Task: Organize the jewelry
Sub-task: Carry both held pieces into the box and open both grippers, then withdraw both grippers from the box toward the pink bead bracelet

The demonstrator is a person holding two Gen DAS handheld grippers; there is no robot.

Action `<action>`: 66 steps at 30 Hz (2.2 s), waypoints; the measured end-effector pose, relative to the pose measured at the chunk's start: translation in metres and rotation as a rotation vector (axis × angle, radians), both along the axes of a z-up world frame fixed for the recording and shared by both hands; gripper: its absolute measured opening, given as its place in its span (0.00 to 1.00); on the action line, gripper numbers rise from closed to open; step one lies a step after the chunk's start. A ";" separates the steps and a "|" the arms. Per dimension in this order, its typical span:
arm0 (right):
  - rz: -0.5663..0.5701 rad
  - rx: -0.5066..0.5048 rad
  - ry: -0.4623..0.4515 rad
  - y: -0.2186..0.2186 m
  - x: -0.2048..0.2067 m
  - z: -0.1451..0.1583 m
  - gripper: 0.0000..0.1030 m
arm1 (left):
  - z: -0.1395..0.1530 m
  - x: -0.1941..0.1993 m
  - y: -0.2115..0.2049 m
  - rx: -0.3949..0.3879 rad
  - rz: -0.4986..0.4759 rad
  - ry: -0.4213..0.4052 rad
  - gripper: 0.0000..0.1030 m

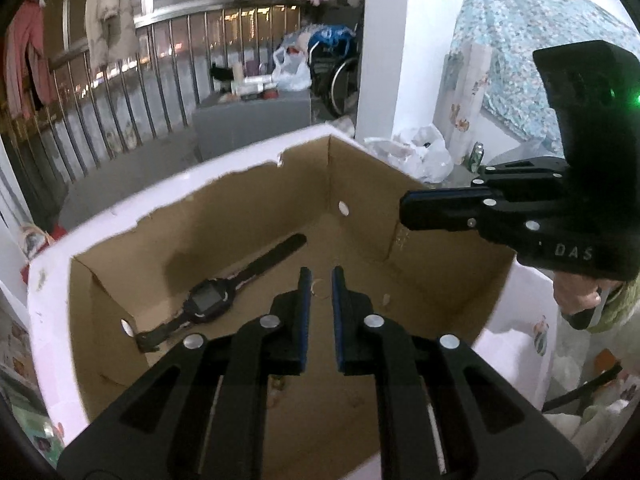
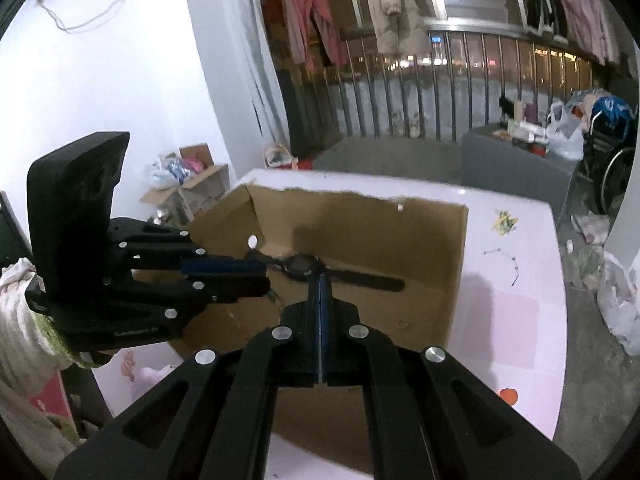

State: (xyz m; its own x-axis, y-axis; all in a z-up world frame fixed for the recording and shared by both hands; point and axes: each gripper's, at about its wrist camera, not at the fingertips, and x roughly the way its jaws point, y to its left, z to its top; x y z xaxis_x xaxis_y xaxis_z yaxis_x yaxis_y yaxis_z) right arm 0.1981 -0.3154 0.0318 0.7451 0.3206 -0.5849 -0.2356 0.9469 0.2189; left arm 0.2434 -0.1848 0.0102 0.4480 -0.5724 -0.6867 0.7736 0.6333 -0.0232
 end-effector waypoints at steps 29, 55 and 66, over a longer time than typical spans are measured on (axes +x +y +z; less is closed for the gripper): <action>-0.065 0.058 -0.083 -0.011 -0.076 0.015 0.26 | 0.034 -0.069 0.071 -0.094 0.108 -0.071 0.38; 0.244 0.004 0.049 0.107 -0.115 -0.064 0.25 | -0.060 -0.159 0.168 -0.090 0.104 0.090 0.39; 0.315 -0.011 0.106 0.129 -0.109 -0.088 0.24 | -0.088 -0.155 0.154 -0.055 0.059 0.148 0.23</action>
State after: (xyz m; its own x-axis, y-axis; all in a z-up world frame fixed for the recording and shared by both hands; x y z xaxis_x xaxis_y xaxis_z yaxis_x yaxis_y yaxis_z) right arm 0.0889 -0.1861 -0.0558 0.5450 0.5184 -0.6590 -0.4934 0.8337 0.2478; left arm 0.0887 -0.0312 -0.0774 0.3783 -0.5870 -0.7157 0.7209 0.6719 -0.1701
